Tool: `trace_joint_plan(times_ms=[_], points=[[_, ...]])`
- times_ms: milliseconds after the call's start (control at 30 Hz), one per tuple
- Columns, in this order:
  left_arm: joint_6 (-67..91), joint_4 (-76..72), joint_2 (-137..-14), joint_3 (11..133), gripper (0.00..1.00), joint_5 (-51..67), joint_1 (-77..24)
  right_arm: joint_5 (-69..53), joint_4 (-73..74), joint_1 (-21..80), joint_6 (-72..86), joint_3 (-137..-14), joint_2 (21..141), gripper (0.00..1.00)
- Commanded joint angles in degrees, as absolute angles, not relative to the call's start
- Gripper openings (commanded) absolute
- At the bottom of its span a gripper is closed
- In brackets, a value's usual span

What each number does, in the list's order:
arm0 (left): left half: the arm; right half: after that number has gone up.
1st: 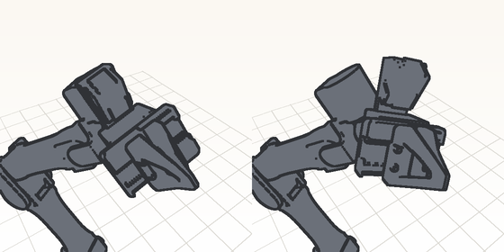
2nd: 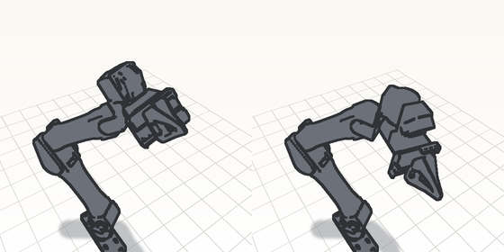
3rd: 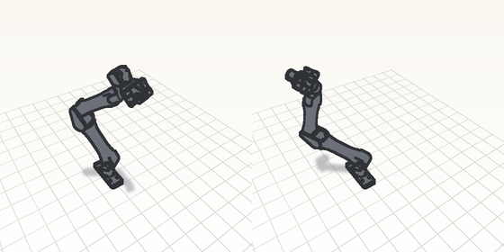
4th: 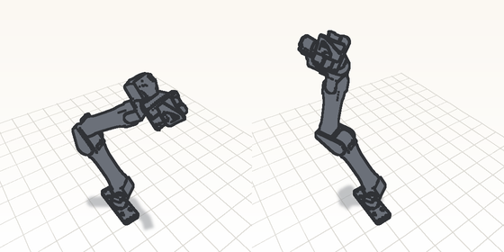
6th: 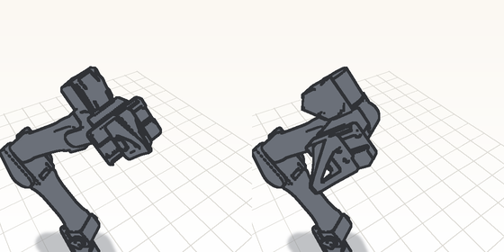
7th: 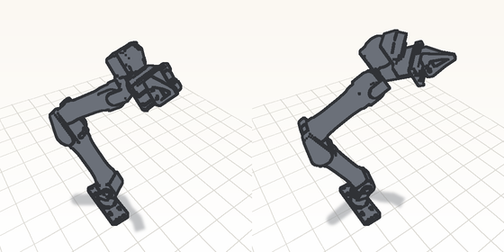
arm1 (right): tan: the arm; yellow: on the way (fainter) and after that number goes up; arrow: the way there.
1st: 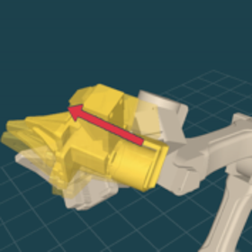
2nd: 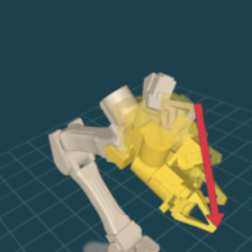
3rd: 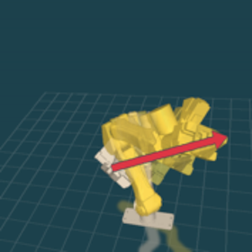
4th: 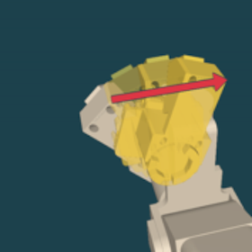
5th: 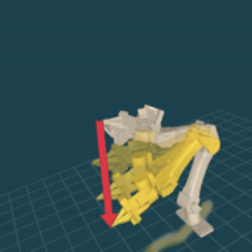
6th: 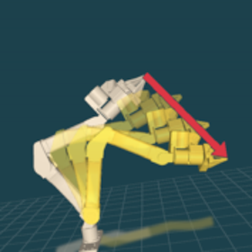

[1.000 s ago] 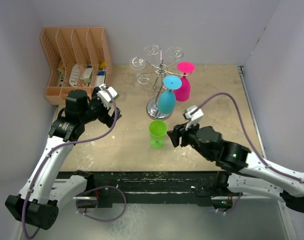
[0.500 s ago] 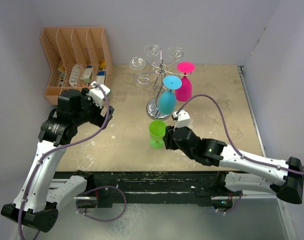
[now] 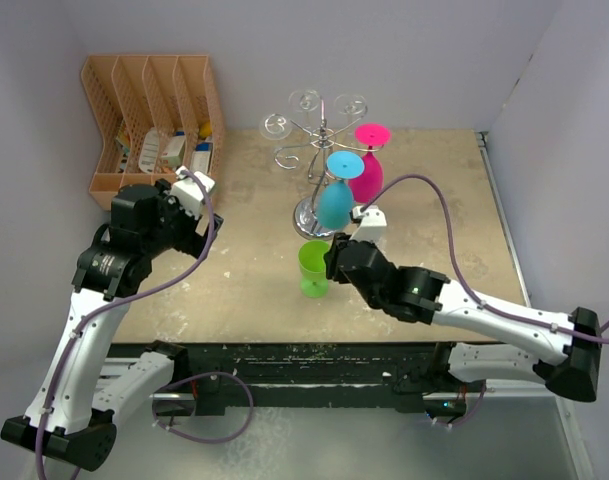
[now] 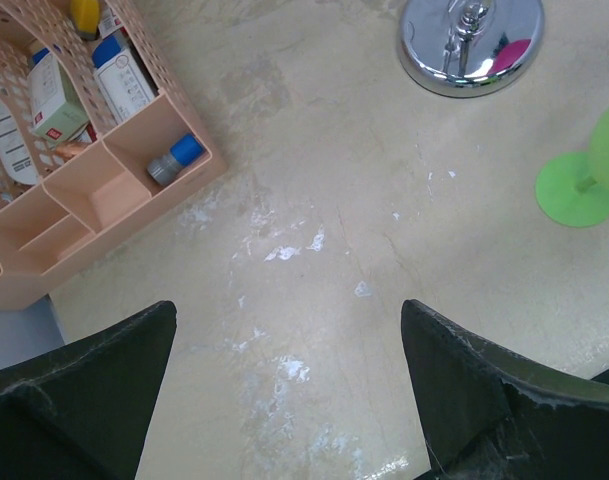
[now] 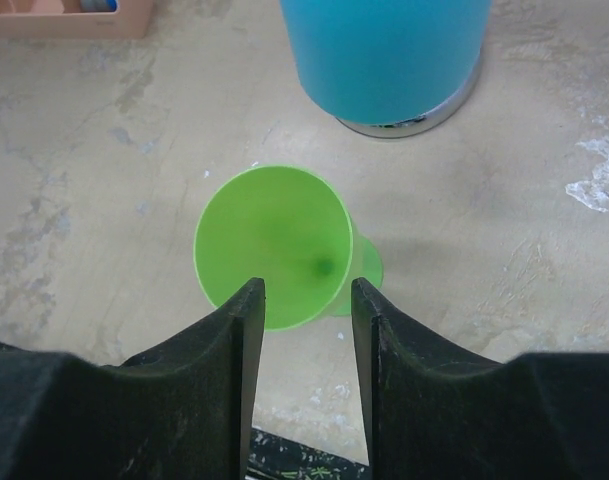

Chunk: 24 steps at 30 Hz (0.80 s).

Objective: Place the wine glass upside down on the wine glass rack

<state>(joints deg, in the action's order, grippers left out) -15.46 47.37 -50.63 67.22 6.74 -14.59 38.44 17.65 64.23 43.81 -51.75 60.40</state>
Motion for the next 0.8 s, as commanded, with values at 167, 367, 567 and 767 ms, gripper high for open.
trace_joint_plan(times_ms=[167, 367, 567, 767], points=[[-14.65, 45.87, -49.62, 67.53, 0.96, 4.21, -14.81, 42.98, 23.04, 64.39, 49.27, -57.2, 68.86, 0.4], [-14.78, 45.7, -49.27, 66.83, 0.96, 3.95, -15.24, 43.42, 23.63, 63.44, 50.04, -57.17, 70.2, 0.38], [-14.93, 46.12, -48.8, 66.11, 0.96, 3.78, -15.59, 41.97, 22.12, 62.7, 49.82, -56.63, 71.48, 0.35], [-14.07, 46.24, -48.55, 66.68, 0.97, 4.98, -15.66, 38.34, 19.64, 61.78, 47.51, -56.86, 73.07, 0.31]])
